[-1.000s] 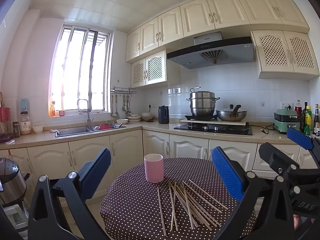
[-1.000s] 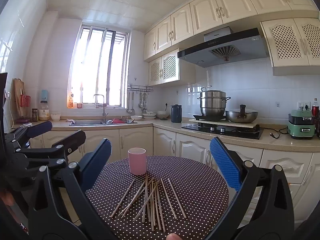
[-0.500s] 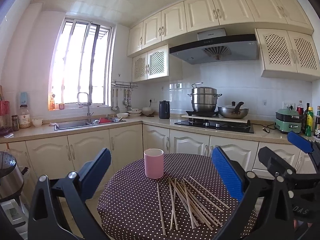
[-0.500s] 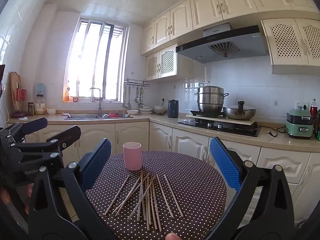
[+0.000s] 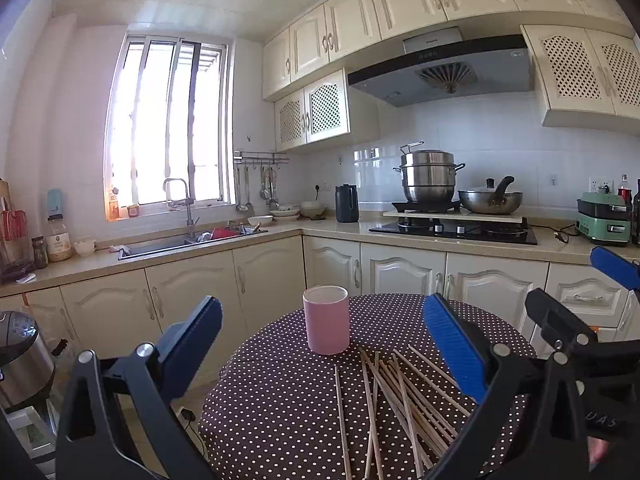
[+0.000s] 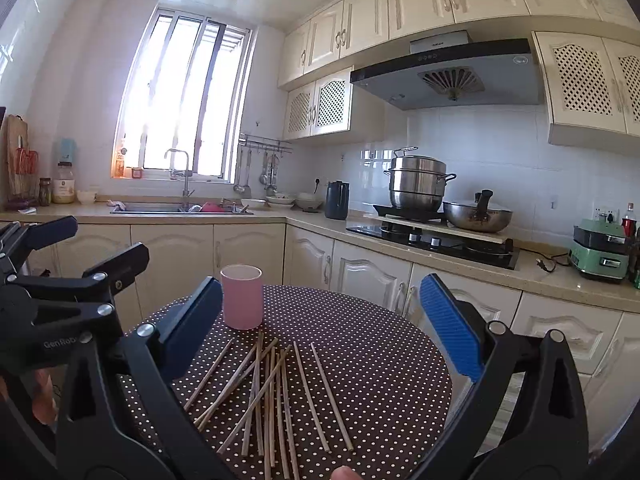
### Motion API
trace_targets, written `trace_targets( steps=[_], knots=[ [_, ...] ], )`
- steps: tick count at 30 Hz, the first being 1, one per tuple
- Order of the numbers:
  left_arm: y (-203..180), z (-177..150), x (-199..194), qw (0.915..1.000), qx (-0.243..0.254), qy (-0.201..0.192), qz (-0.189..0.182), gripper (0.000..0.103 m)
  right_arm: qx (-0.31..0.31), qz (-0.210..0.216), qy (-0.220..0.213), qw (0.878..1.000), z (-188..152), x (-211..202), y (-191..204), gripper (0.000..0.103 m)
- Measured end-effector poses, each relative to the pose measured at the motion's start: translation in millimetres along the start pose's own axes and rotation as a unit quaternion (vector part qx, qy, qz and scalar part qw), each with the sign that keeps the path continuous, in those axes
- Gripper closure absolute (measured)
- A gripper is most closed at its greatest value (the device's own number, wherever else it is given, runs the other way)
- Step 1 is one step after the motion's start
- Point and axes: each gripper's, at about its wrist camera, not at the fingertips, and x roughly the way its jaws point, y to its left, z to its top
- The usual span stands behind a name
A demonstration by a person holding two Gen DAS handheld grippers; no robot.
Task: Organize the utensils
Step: 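Lower both tools over the pile of wooden chopsticks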
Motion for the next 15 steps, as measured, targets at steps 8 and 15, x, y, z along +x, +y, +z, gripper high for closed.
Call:
trace_targets(
  steps=[8, 15],
  knots=[
    [1, -12, 40, 0.9982, 0.005, 0.056, -0.022, 0.004, 0.008, 0.028, 0.072, 0.997, -11, 41, -6, 0.006],
    [19, -31, 101, 0.9806, -0.021, 0.168, -0.099, 0.004, -0.026, 0.026, 0.154, 0.987, -23, 92, -12, 0.006]
  ],
)
